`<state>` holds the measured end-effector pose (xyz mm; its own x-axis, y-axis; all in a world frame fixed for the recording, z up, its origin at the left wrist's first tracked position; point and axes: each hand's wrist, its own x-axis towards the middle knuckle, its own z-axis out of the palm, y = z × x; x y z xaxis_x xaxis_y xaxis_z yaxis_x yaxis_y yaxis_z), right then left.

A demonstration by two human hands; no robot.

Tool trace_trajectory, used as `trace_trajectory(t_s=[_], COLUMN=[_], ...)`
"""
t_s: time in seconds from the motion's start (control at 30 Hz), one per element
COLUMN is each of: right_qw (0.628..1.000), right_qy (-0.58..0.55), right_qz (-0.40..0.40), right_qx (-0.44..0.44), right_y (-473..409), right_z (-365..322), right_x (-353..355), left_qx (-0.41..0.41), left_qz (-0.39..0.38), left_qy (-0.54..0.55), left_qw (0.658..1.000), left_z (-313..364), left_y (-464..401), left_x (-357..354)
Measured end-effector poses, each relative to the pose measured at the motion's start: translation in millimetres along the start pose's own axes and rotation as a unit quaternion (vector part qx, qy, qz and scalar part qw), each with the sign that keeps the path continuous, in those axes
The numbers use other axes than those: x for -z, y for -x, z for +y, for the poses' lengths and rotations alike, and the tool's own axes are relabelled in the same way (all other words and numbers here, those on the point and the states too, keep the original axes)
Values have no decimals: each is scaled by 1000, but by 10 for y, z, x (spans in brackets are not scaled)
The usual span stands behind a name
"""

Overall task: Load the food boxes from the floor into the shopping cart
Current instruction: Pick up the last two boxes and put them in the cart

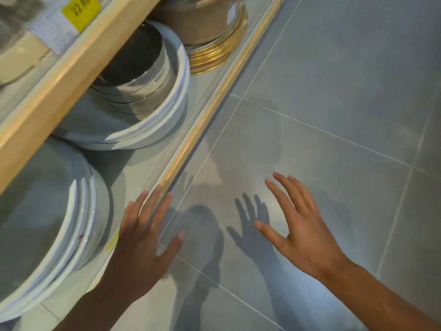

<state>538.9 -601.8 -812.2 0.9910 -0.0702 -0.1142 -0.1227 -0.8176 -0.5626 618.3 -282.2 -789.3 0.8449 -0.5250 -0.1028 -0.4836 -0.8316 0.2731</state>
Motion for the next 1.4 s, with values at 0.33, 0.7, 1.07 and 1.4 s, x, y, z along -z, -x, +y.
trace_trajectory(t_s=[0.33, 0.7, 1.07, 1.4], right_qw=[995, 944, 862, 870], right_qy=[20, 8, -30, -46], right_qz=[29, 117, 221, 224], right_qx=[-93, -310, -454, -437], right_y=[686, 2524, 3912, 3766], right_z=[748, 1922, 2342, 2193], right_x=[587, 1364, 1428, 1394], left_qx=[-69, -263, -435, -437], left_qz=[-86, -166, -190, -193], left_qy=[-9, -29, -25, -46], left_qw=[994, 950, 880, 877], left_z=[803, 2909, 4745, 4486], left_y=[-407, -1018, -930, -944], left_x=[-123, -585, -1263, -1138])
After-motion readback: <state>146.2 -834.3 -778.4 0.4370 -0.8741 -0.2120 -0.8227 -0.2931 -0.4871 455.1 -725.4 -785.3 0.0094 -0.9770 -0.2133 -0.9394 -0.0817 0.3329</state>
